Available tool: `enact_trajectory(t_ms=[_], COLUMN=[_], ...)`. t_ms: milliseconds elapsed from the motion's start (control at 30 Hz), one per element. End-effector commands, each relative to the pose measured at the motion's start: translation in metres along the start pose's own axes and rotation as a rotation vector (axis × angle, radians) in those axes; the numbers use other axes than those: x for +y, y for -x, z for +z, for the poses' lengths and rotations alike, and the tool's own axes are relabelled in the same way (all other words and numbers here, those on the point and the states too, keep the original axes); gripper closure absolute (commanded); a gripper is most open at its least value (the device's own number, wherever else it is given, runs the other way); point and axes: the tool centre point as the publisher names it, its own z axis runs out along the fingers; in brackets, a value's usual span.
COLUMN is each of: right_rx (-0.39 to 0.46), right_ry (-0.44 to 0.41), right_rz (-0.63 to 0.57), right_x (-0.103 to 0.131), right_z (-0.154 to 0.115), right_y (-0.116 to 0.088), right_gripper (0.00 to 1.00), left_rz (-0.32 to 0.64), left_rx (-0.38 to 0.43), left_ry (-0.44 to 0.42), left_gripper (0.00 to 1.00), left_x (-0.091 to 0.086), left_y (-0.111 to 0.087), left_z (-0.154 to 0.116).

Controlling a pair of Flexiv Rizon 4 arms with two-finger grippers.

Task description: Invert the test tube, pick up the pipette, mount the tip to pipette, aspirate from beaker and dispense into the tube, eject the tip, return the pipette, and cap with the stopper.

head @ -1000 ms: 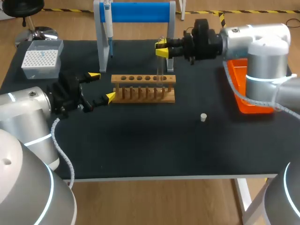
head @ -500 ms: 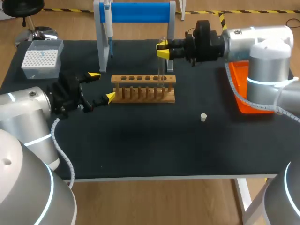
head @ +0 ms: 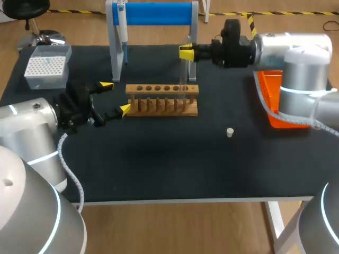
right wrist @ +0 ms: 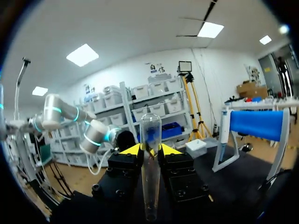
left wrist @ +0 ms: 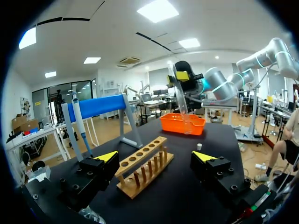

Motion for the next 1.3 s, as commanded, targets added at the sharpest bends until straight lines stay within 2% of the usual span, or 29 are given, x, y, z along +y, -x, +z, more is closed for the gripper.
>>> enact_trajectory(t_ms=[33, 200, 367, 567, 800, 1067, 1300], right_rx=[0.021, 0.031, 0.074, 0.117, 0.102, 0.1, 0.087], right_ry=[0.048, 0.035, -0.034, -0.105, -0.19, -0.216, -0.202], right_rz=[0.379, 0.609, 0.791, 0.914, 0.975, 1.004, 1.026], right_x=[0.001, -0.001, -0.007, -0.014, -0.025, -0.033, -0.037], right_z=[-0.002, -0.003, -0.001, 0.0, 0.0, 0.0, 0.0], right_y=[0.009, 0.015, 0.016, 0.015, 0.017, 0.018, 0.02], right_gripper=[1.0, 1.0, 1.0, 1.0, 1.0, 1.0, 1.0], left_rz=[0.001, 0.001, 0.001, 0.001, 0.001, 0.001, 0.001], left_rx=[-0.005, -0.005, -0.005, -0.005, -0.005, -0.005, -0.005], left_ry=[0.001, 0.001, 0.001, 0.001, 0.001, 0.001, 0.001], left_gripper=[0.0, 0.0, 0.0, 0.0, 0.0, 0.0, 0.0], left_x=[0.0, 0.0, 0.0, 0.0, 0.0, 0.0, 0.0], left_y=[-0.001, -0.001, -0.001, -0.001, -0.001, -0.001, -0.001], left_z=[0.001, 0.001, 0.001, 0.001, 0.001, 0.001, 0.001])
